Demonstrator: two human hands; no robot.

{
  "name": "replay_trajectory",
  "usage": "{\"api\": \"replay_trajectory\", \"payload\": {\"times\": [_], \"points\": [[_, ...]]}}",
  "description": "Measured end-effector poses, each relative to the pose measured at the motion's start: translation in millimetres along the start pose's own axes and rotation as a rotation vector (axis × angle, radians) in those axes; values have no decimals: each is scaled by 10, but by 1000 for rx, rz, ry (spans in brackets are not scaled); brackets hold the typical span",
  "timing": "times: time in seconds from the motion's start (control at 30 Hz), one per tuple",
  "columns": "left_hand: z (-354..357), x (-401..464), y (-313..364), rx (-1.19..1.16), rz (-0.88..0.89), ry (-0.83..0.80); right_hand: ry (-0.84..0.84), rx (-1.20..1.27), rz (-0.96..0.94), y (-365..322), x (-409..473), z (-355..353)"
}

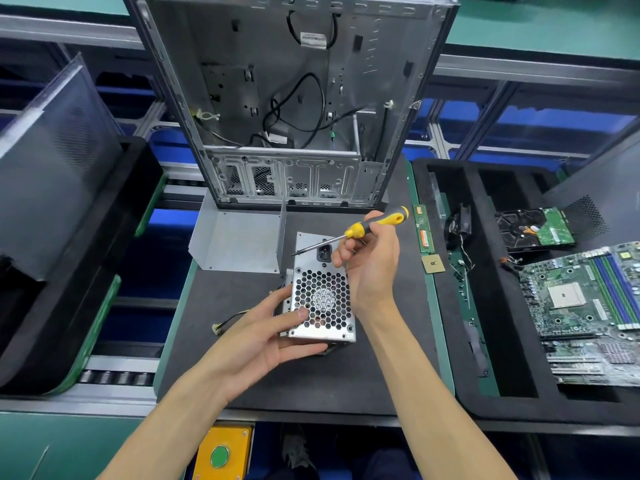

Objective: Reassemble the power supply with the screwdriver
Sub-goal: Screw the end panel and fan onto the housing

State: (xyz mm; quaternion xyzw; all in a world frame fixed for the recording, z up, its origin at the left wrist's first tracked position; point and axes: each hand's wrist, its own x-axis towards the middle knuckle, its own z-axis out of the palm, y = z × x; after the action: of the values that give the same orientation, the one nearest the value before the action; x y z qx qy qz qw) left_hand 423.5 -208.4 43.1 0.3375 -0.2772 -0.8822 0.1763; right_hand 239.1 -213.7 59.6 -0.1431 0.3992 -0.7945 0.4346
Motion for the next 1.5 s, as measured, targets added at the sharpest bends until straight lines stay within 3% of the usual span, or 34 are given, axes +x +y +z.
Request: {"api": "replay_trajectory", "payload": {"times": [0.23, 0.43, 0.73, 1.23, 1.5], "points": [[9, -5, 3, -8, -4, 2, -31, -71, -10, -53, -16, 25], [-15, -13, 7, -4, -4, 4, -246, -380, -277, -286, -55, 110], [-3, -3, 7, 9, 2, -1, -429, -854, -582, -390, -70, 197], [-5, 1, 6, -3, 5, 0, -488, -998, -545, -281, -51, 153], [3, -9, 8, -6, 12, 12, -508, -1012, -665, -289, -52, 300]]}}
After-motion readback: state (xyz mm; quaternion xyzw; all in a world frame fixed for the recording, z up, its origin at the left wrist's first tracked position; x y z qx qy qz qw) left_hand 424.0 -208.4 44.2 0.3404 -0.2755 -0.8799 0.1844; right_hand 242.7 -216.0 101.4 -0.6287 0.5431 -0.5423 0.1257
